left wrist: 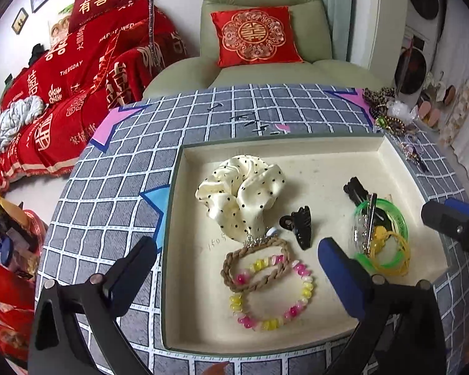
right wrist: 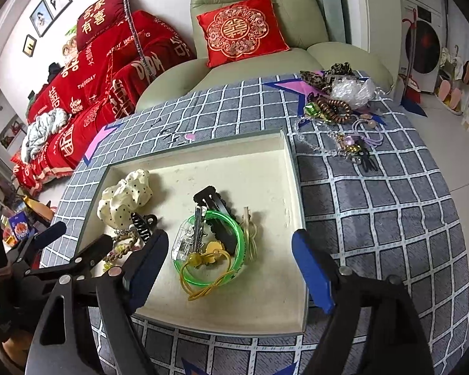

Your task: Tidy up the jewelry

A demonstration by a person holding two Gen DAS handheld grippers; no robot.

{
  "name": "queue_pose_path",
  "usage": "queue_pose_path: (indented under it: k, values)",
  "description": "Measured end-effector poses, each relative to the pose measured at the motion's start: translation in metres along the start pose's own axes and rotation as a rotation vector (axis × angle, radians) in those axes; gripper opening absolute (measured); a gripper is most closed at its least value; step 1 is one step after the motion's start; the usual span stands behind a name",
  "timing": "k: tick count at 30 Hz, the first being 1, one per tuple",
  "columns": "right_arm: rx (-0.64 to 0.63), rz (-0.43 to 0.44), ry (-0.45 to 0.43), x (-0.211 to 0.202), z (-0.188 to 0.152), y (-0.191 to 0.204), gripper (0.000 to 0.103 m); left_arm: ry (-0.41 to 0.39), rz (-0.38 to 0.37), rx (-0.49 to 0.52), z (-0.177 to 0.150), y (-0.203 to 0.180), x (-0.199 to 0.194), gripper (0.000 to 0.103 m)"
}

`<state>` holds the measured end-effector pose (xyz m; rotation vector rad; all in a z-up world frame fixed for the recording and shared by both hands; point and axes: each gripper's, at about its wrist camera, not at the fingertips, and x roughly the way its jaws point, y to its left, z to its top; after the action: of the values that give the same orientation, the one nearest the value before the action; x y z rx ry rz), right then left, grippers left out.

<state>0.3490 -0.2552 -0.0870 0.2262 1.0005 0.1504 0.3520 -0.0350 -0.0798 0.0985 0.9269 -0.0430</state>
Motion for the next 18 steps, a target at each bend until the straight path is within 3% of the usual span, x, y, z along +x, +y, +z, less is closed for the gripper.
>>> queue_pose_path:
  k: [3,6,7,11,18]
  values:
    - [-0.011,-0.005,0.005,0.0,0.0,0.001,0.095,-0.005,0.015,0.0,-0.002,-0.001,0.011,0.103]
    - [-0.024,-0.012,0.011,0.001,-0.002,0.003,0.097,-0.011,0.034,-0.01,-0.005,0.0,0.02,0.103]
    - [-0.02,-0.009,0.011,0.002,-0.004,0.003,0.103,-0.012,0.038,-0.011,-0.006,0.001,0.021,0.103]
    - [0.001,0.001,-0.002,-0.003,-0.011,-0.001,0.103,-0.02,0.05,0.0,-0.01,0.002,0.028,0.103]
    - [-0.043,-0.045,0.094,-0.007,-0.025,0.005,0.103,-0.002,0.031,-0.007,-0.025,0.008,0.027,0.103]
